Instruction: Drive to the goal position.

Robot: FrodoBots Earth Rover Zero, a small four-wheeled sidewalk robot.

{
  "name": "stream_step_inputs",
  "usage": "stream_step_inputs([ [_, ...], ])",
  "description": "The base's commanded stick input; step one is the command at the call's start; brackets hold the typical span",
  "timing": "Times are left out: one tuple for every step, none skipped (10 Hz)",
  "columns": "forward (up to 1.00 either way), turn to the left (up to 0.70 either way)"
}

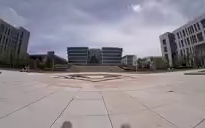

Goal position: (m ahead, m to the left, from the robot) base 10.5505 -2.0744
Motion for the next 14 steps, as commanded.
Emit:
stream_step_inputs([
  [0.7,0.0],
  [0.7,0.0],
  [0.7,0.0],
  [0.7,0.0],
  [0.7,0.0],
  [0.7,0.0],
  [0.7,0.0],
  [0.7,0.0],
  [0.7,0.0],
  [0.7,-0.07],
  [0.7,-0.18],
  [0.7,-0.29],
  [0.7,-0.32],
  [0.7,-0.33],
])
